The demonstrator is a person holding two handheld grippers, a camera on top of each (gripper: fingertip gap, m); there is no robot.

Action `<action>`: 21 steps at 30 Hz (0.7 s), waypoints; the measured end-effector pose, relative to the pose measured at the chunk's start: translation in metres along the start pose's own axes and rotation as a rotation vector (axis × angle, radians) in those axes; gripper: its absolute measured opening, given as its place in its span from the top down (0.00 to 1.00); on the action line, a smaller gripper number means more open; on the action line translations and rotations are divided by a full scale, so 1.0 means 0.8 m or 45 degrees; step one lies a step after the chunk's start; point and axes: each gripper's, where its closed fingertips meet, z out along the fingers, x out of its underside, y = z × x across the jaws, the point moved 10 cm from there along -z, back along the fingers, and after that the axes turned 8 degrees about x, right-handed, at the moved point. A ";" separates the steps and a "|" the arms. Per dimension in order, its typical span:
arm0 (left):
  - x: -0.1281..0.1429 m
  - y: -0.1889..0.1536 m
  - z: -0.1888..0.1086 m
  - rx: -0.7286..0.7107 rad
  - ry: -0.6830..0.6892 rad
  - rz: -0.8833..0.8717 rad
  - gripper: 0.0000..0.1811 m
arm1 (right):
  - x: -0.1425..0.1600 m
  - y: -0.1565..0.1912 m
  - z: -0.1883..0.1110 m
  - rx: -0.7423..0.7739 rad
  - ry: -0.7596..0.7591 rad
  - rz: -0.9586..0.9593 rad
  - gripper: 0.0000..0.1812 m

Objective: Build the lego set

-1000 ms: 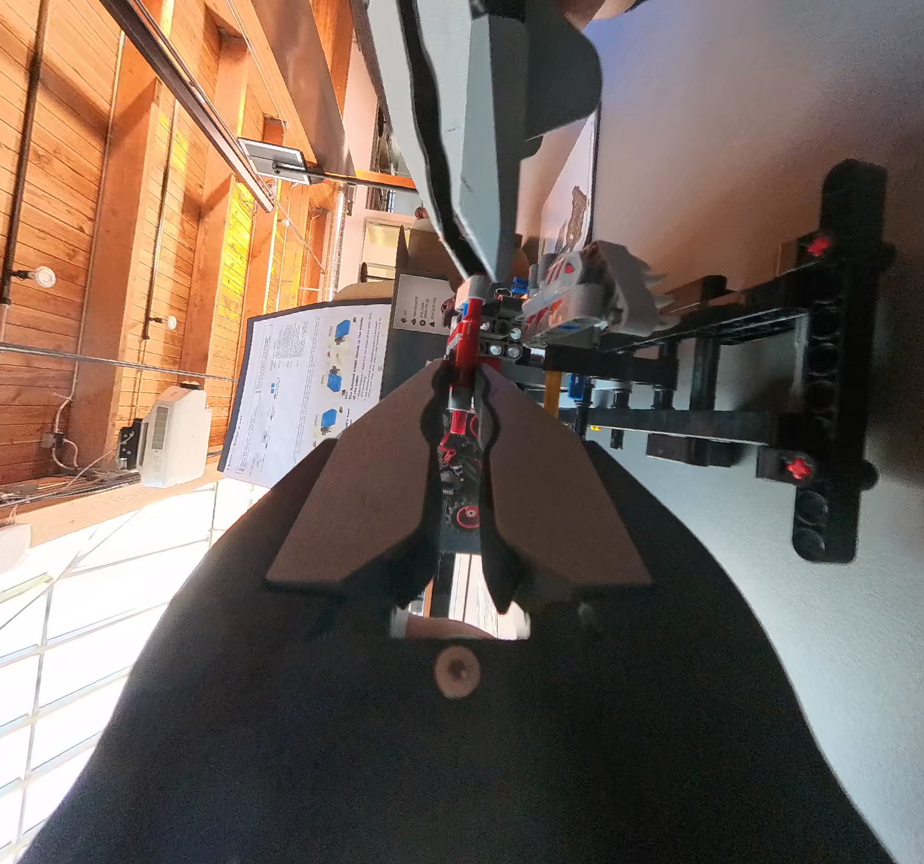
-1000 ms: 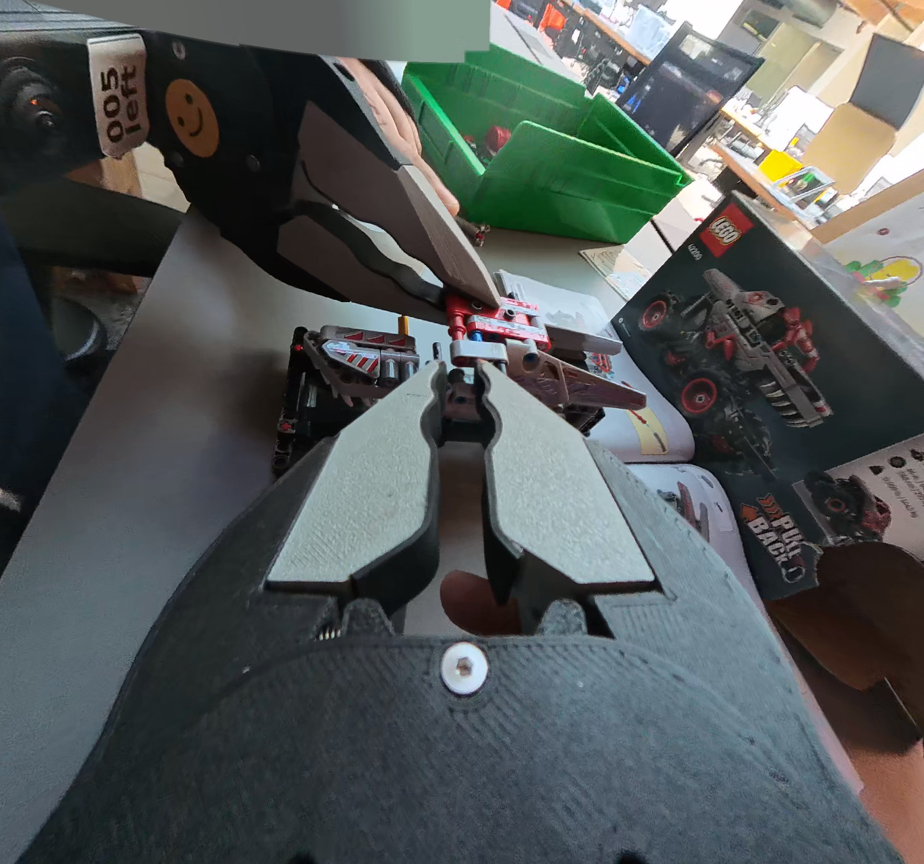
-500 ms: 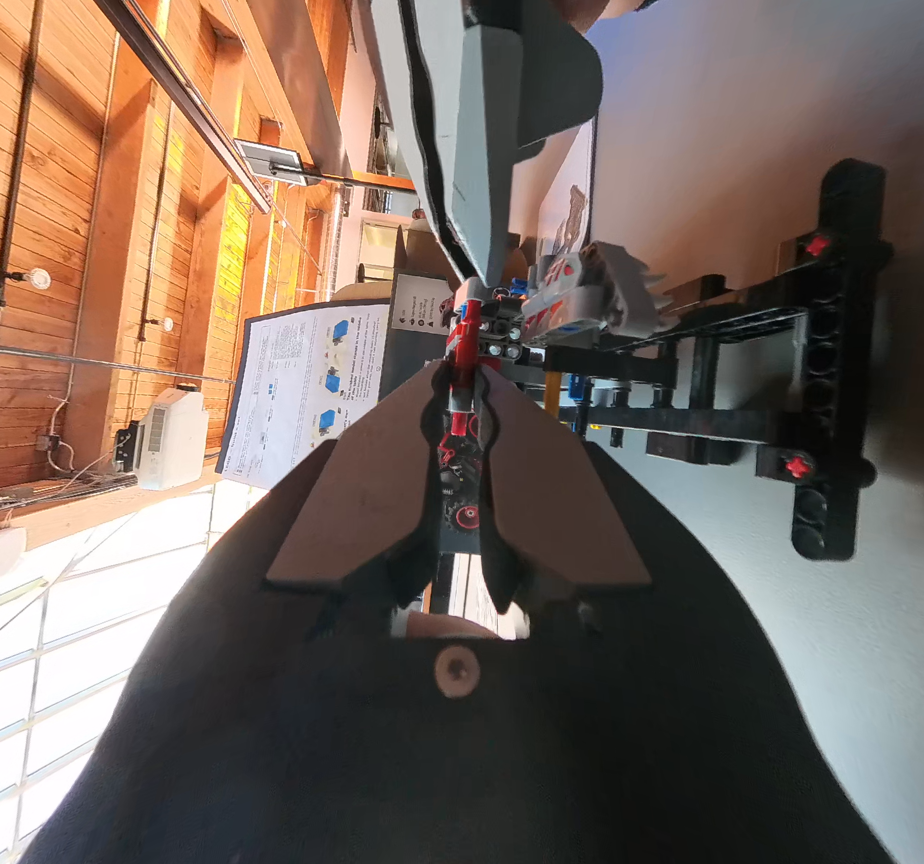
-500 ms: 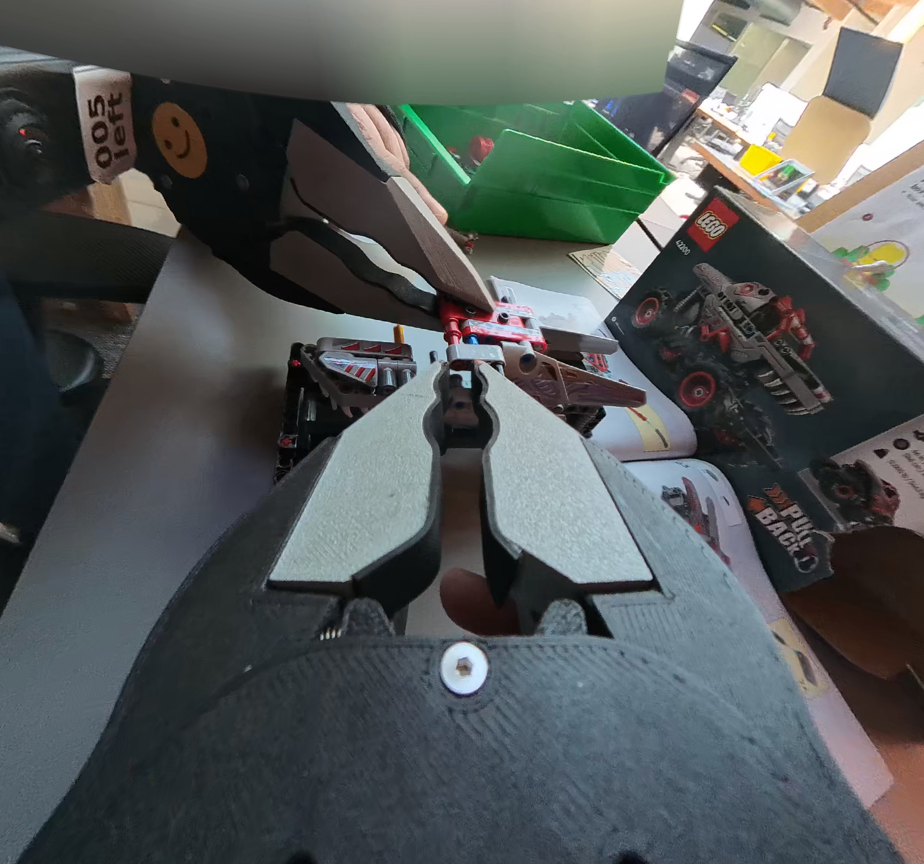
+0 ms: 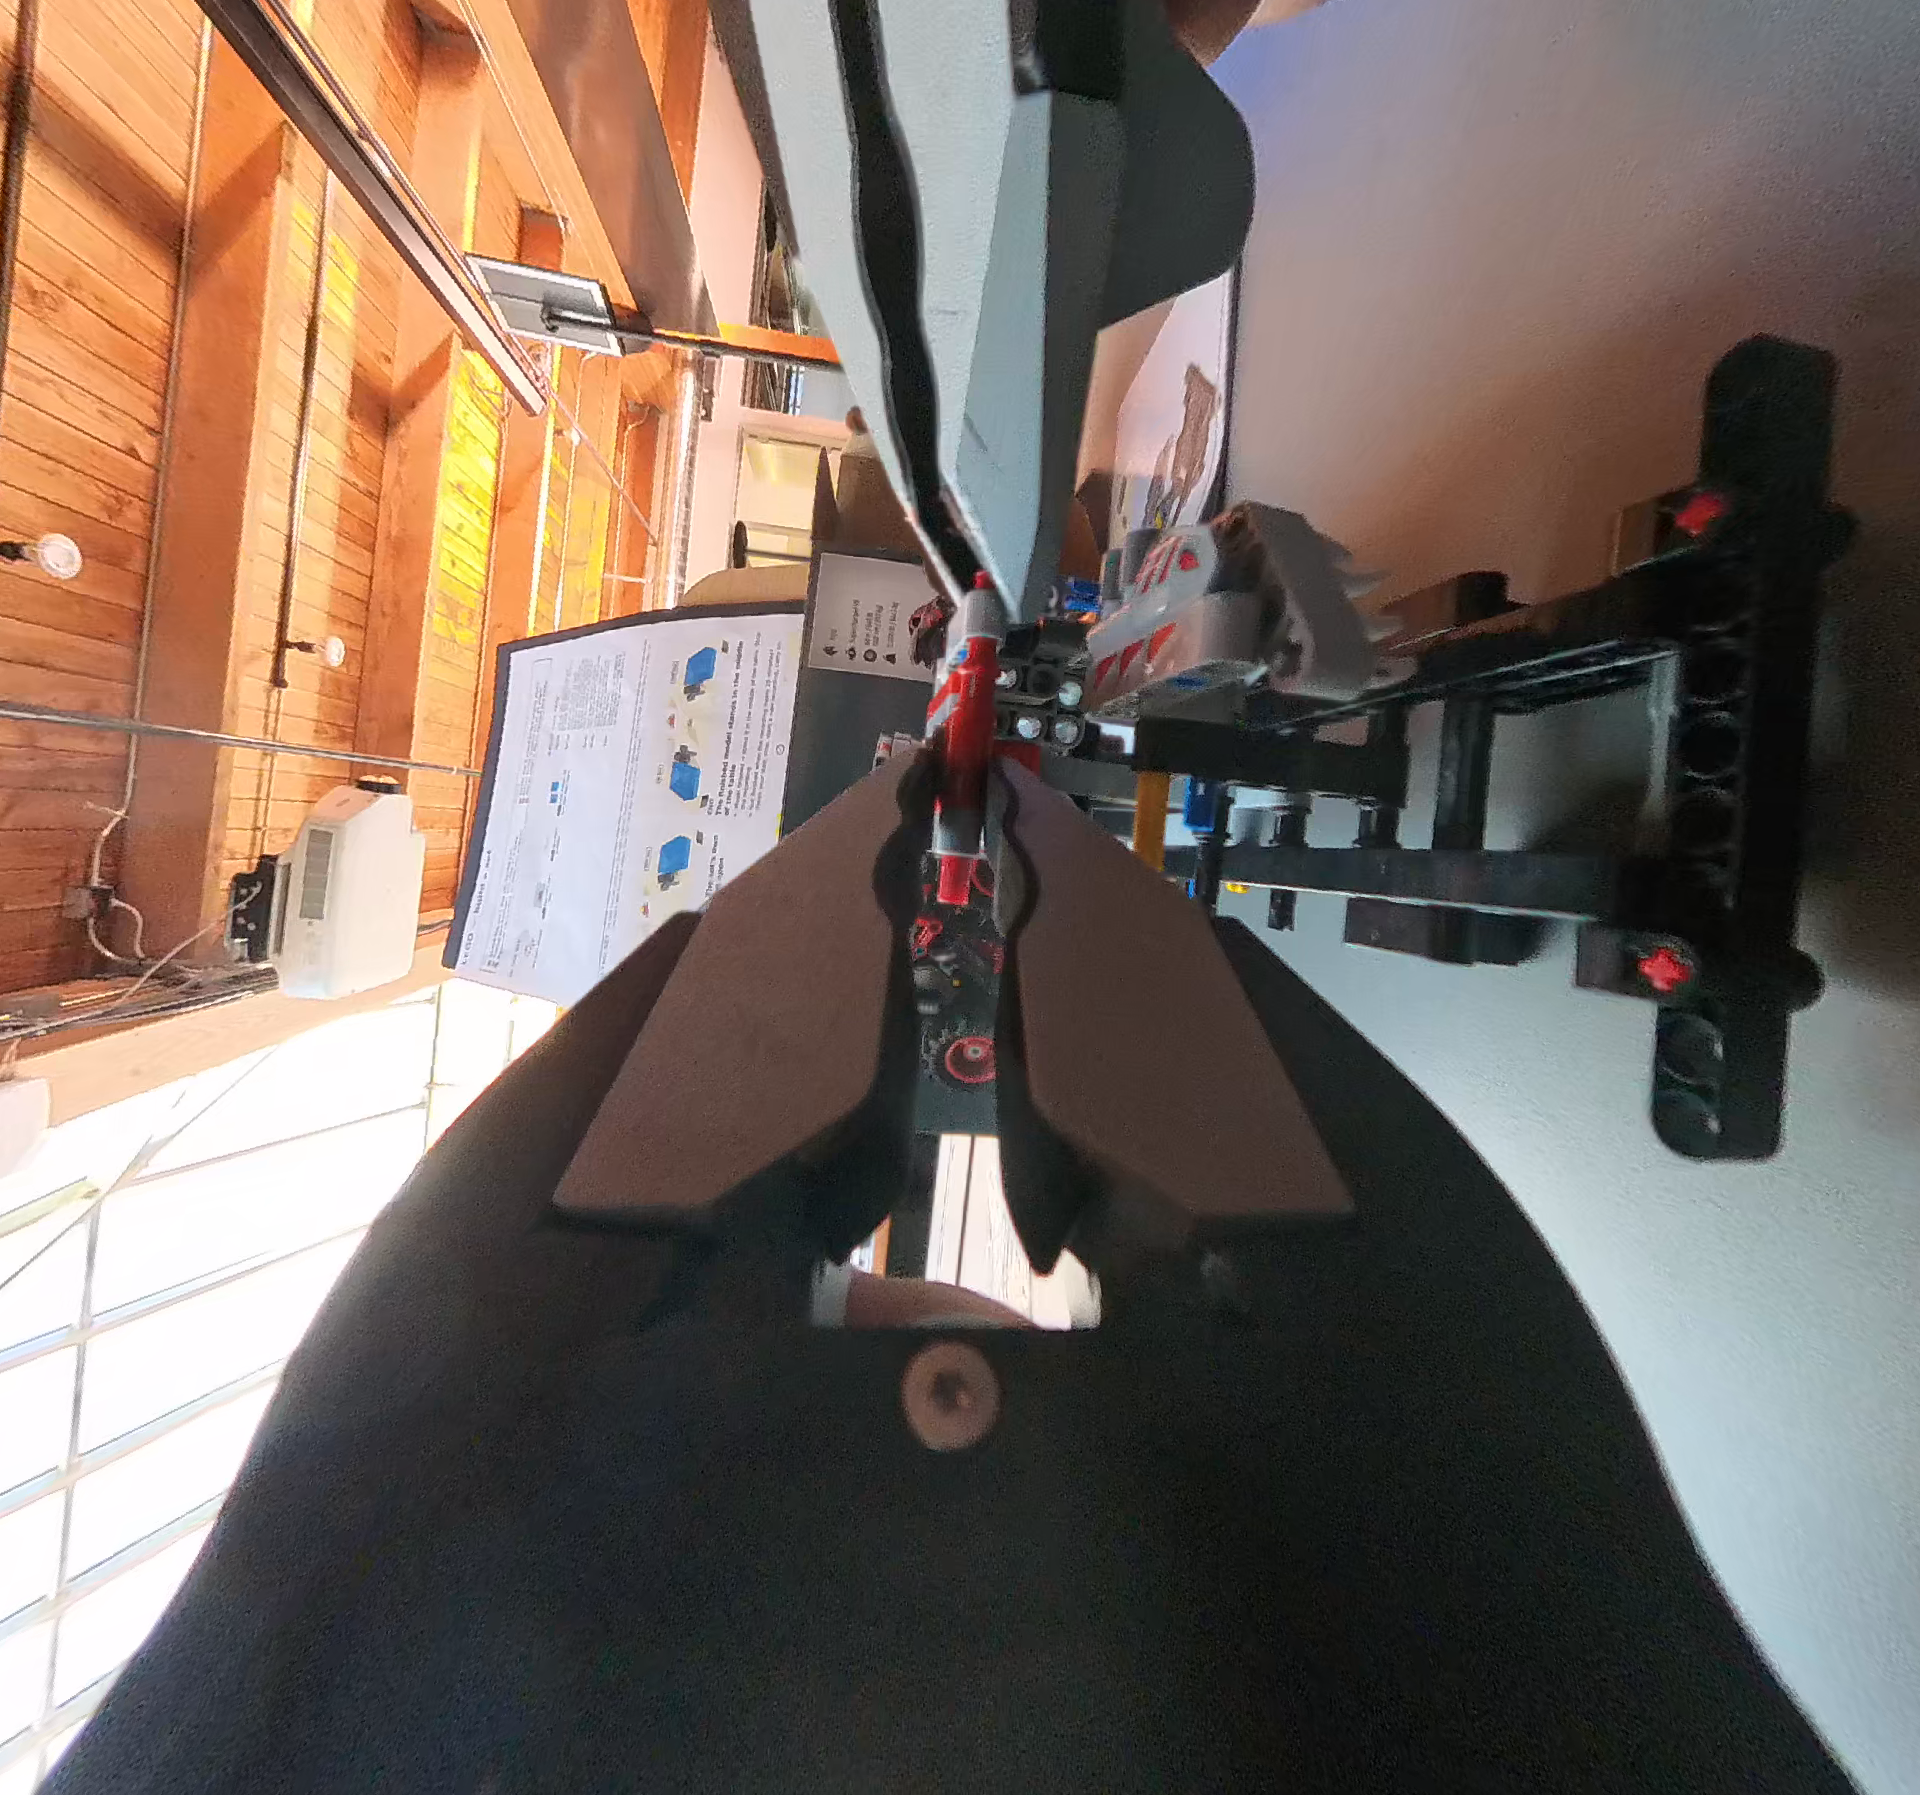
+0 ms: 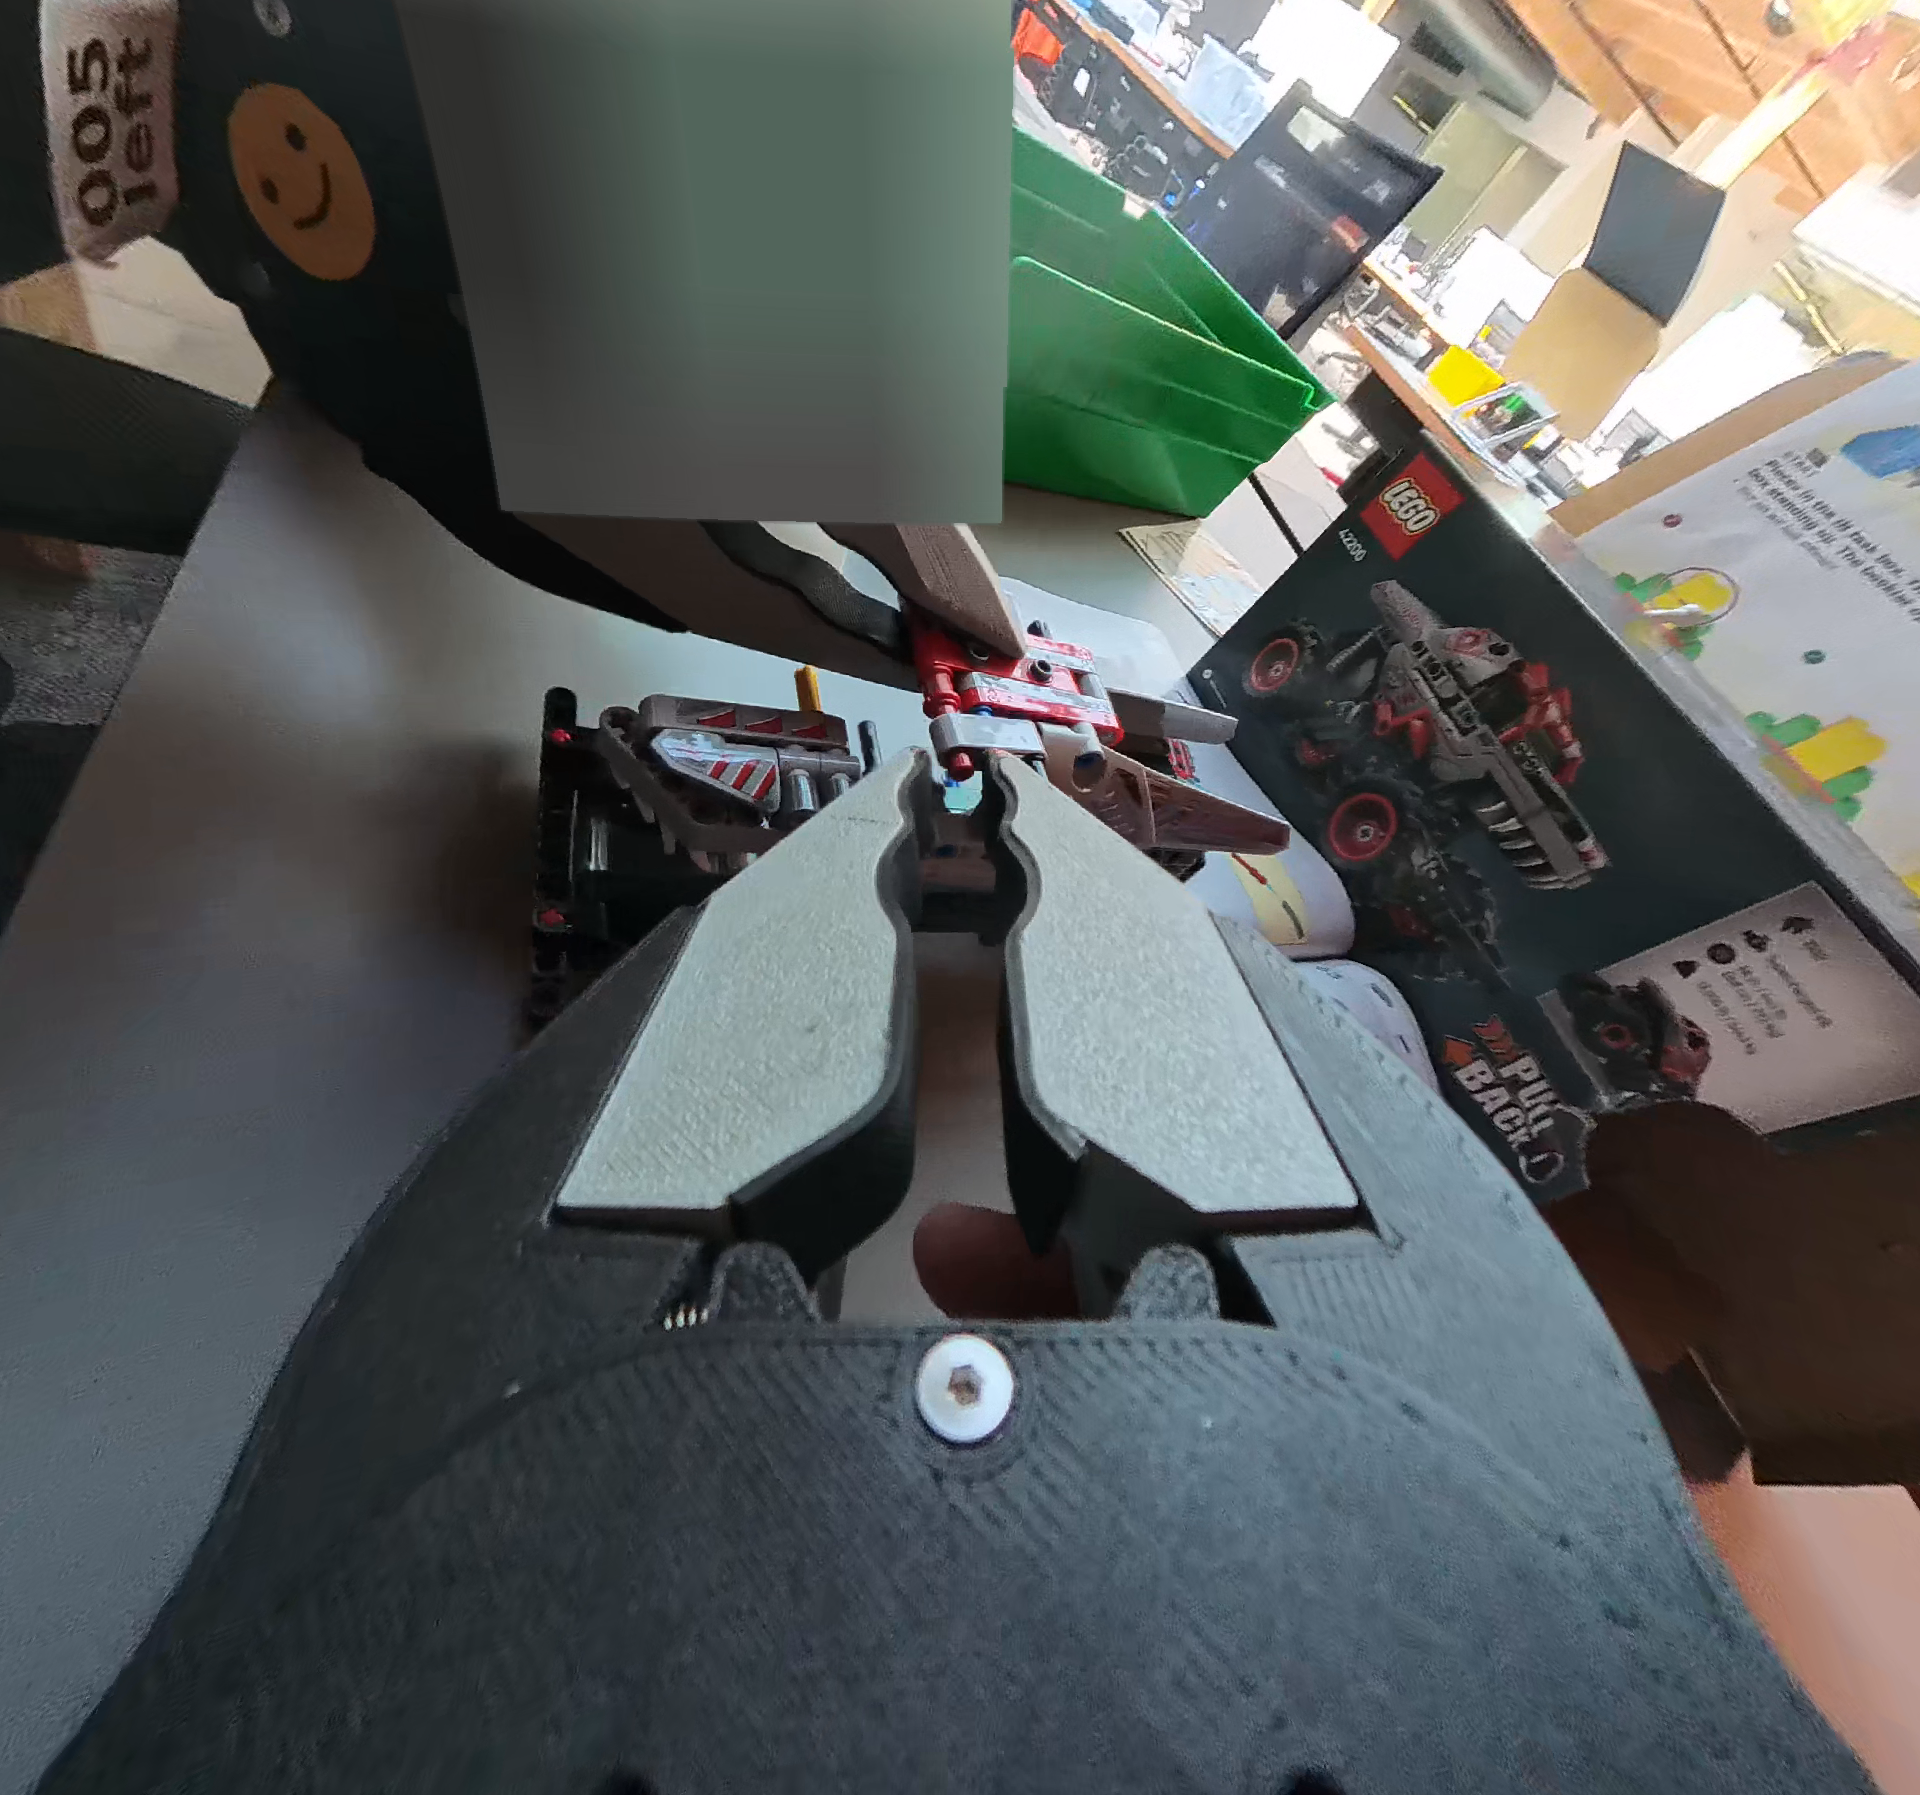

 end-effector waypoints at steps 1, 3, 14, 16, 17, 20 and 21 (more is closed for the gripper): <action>0.000 0.000 0.000 0.004 -0.008 -0.010 0.97 | 0.000 -0.001 -0.001 -0.020 0.000 0.014 0.95; 0.000 0.000 -0.001 0.003 -0.010 -0.013 0.97 | 0.000 -0.001 -0.002 -0.037 0.002 0.009 0.94; -0.002 -0.001 0.000 0.001 -0.011 -0.004 0.97 | -0.010 0.007 -0.003 -0.122 -0.013 -0.130 1.00; -0.006 -0.001 0.001 0.006 -0.006 -0.006 0.97 | -0.009 0.015 0.003 -0.078 0.027 -0.214 1.00; -0.005 -0.001 0.001 0.001 -0.010 0.000 0.97 | -0.012 0.014 -0.001 -0.020 -0.007 -0.250 1.00; 0.000 -0.001 -0.001 0.003 -0.024 -0.010 0.97 | -0.013 0.002 -0.012 -0.039 -0.016 -0.139 0.95; -0.001 -0.001 -0.001 0.001 -0.023 -0.005 0.97 | -0.012 -0.001 -0.012 -0.054 -0.008 -0.105 0.94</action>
